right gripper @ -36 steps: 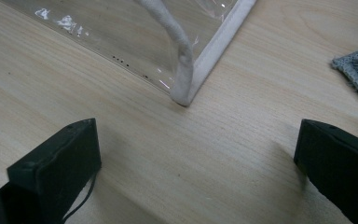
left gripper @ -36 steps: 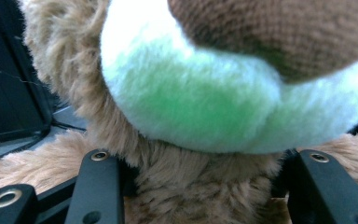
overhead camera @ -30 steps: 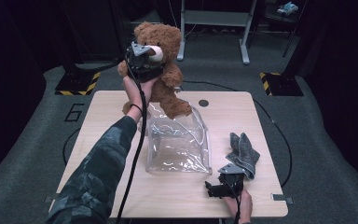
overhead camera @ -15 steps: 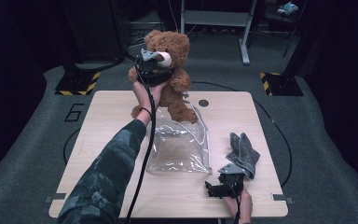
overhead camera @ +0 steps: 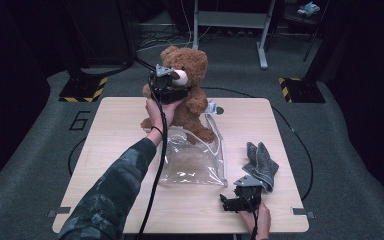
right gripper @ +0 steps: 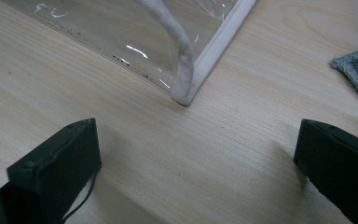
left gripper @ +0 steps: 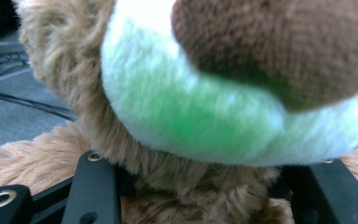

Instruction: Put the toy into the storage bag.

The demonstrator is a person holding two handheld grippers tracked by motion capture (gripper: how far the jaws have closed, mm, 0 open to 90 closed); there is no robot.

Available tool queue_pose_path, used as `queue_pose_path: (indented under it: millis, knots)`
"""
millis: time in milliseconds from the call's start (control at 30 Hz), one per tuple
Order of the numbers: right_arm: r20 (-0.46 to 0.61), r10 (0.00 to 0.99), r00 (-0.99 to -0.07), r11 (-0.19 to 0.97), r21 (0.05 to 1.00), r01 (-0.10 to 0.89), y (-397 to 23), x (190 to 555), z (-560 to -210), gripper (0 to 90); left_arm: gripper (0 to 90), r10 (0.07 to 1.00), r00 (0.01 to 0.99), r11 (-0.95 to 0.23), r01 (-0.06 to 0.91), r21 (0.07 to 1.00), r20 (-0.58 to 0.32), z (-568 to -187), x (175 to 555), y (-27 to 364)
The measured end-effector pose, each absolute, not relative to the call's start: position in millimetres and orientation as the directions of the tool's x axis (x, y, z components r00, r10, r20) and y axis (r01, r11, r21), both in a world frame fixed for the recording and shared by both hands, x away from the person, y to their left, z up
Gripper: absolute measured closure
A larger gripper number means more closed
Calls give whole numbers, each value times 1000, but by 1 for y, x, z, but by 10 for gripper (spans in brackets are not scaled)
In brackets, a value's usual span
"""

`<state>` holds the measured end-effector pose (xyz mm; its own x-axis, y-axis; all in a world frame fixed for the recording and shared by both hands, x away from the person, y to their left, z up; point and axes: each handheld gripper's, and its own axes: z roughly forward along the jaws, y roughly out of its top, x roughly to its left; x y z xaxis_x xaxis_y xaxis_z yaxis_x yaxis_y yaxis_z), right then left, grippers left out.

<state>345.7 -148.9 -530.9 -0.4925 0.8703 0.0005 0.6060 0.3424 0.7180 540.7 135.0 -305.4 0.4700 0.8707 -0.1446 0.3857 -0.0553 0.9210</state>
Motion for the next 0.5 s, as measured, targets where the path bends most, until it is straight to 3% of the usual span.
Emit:
queue_pose_path:
  millis: [200, 500]
  knots:
    - [0, 869, -495, 346, 715, 608, -149, 346, -531, 0, 451, 872, 457, -43, 434, 900, -179, -308, 536, 139]
    - [0, 869, -494, 346, 715, 607, -149, 346, -531, 0, 446, 873, 463, -99, 474, 875, -152, -320, 517, 137]
